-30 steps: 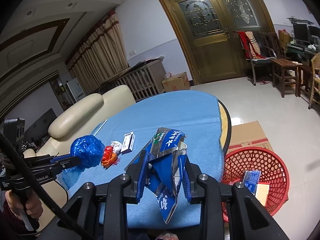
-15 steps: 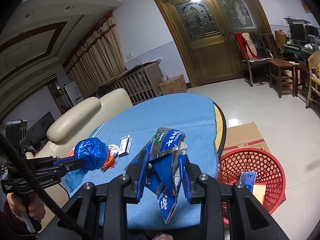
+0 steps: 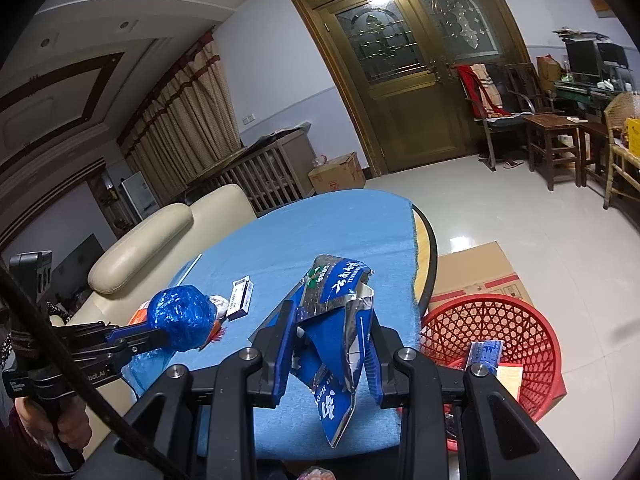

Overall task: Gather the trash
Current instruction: 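Carry the blue bag and blue wrapper over the red wastebasket with both grippers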

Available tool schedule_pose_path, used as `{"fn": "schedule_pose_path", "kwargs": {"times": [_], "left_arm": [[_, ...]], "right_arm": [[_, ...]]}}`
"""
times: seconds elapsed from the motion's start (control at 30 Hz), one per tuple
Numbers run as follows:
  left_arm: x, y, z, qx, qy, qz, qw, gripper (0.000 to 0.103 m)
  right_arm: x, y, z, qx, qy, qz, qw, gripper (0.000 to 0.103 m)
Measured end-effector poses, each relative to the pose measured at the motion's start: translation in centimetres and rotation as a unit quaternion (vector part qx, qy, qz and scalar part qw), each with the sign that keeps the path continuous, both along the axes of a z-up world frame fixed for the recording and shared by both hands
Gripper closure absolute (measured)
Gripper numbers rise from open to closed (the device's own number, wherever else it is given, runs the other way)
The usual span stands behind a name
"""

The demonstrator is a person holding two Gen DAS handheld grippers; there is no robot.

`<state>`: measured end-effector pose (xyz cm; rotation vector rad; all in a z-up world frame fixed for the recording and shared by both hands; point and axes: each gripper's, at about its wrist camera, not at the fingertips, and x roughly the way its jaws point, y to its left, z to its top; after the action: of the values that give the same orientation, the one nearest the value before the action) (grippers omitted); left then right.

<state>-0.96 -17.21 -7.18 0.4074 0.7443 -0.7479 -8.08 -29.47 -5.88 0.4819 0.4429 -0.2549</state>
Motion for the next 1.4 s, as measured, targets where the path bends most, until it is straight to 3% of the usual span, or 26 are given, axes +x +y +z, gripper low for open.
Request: {"fn": "schedule_pose_path", "kwargs": {"times": [0.87,1.17,1.4], "left_arm": [[-1.4,-3.9,-1.0,0.028,-0.002,-0.038,0.9989,0.082],[-2.3,-7.3,-1.5,0.038,-0.003,-0.07,0.9968,0.082],[-3.0,-11.3,-2.8,0.046,0.019,-0.115,0.992,0.082]], "right_arm": [[-2.6,-2.7,-1.1,0.033,-0.002,-0.048,0.998,0.07],[-4.2,-5.4,-2.8,0.06,0.005,-0.083,0.995,0.07],[-5.4,-8.0,-4.9,0.091,0.019,-0.115,0.989,0.07]]}}
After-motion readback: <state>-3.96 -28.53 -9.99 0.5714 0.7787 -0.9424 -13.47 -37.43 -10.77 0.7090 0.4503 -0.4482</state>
